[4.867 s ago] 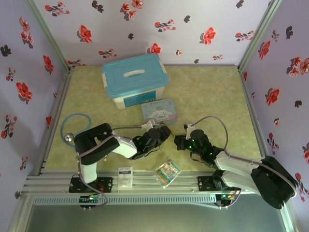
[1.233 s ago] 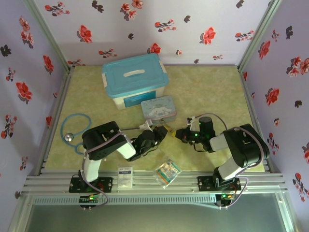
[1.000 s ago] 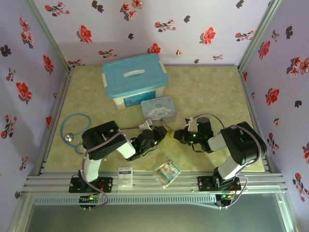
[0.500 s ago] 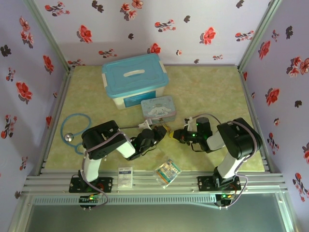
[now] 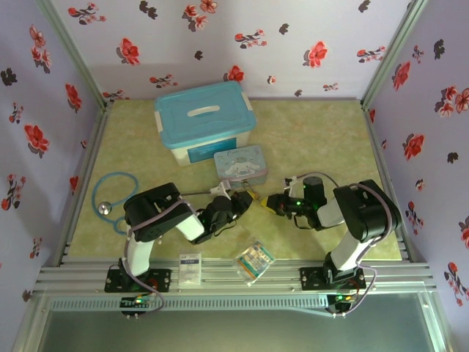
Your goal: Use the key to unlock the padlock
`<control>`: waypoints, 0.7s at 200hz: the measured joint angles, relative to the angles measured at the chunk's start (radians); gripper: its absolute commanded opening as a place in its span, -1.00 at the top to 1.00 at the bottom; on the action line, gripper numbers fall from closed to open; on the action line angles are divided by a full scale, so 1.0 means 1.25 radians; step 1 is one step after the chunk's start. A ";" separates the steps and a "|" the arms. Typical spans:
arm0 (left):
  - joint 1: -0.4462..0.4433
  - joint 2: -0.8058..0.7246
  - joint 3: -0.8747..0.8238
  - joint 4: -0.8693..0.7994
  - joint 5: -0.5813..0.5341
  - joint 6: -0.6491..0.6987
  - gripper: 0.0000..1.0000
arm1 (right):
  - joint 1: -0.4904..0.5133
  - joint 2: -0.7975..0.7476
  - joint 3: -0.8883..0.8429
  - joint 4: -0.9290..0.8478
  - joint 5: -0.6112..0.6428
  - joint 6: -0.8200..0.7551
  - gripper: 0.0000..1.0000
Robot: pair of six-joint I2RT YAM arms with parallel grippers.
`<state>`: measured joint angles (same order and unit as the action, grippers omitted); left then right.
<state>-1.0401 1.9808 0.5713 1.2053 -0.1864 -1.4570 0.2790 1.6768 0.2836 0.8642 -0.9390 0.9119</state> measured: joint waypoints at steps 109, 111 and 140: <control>0.000 0.000 -0.002 0.003 -0.004 0.001 1.00 | 0.018 0.172 -0.014 0.315 0.006 0.244 1.00; 0.000 0.000 -0.002 0.003 -0.006 0.000 1.00 | 0.019 0.174 -0.014 0.320 0.008 0.248 1.00; 0.001 0.000 -0.002 0.004 -0.024 0.000 1.00 | 0.044 0.186 -0.014 0.357 0.049 0.277 1.00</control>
<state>-1.0389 1.9812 0.5686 1.2098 -0.2169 -1.4567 0.3340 1.9095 0.2661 1.3106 -0.8783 1.2587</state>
